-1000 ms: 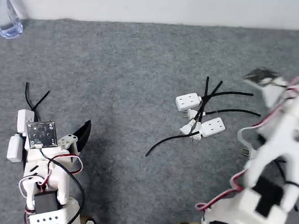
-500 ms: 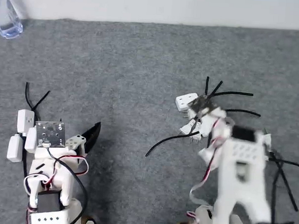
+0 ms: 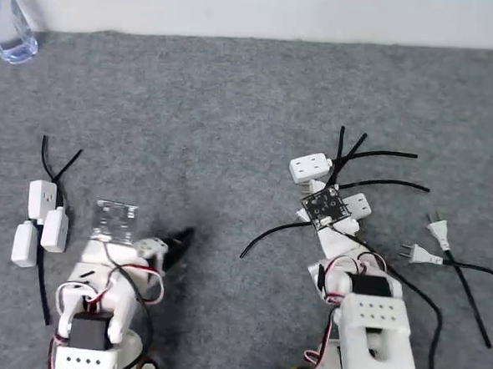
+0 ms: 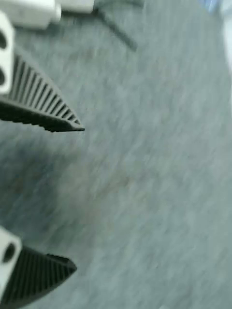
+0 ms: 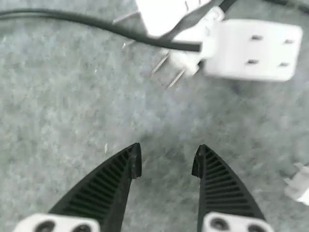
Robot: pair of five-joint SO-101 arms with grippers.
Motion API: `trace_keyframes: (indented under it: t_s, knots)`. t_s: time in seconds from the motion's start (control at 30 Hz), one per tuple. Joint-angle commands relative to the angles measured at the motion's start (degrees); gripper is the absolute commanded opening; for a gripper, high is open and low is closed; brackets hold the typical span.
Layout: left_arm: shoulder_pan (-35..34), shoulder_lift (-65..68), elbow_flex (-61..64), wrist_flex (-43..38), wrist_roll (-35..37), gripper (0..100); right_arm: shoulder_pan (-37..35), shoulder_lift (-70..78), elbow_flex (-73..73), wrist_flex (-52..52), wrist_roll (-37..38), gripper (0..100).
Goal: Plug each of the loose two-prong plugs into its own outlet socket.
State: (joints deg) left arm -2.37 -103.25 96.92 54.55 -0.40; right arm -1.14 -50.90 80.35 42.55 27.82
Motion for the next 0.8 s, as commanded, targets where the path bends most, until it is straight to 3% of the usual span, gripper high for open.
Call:
trace_keyframes:
  t_s: [0.0, 0.23, 0.43, 0.53, 0.67, 0.77]
  knots:
    - [3.7, -0.9, -0.8, 2.9, 0.1, 38, -0.3, -4.3, 1.3, -1.1, -0.6, 17.3]
    - [3.6, -0.8, -4.8, 7.2, 2.1, 36, 2.5, -14.7, 6.2, -1.4, -0.3, 17.3]
    - [4.1, -0.9, -6.8, 7.9, -9.2, 26, 10.0, -27.8, 11.3, -0.9, -3.2, 17.3]
    - [2.4, -0.9, -5.1, 4.0, -11.5, 23, 10.6, -35.2, 14.9, -1.4, -4.0, 17.3]
    - [1.2, -0.9, -2.8, -4.9, -20.9, 23, 11.0, -44.0, 16.6, 2.1, -4.2, 17.3]
    - [1.2, -1.0, -3.1, -10.7, -20.2, 23, 11.0, -47.4, 16.4, 5.4, -4.2, 17.3]
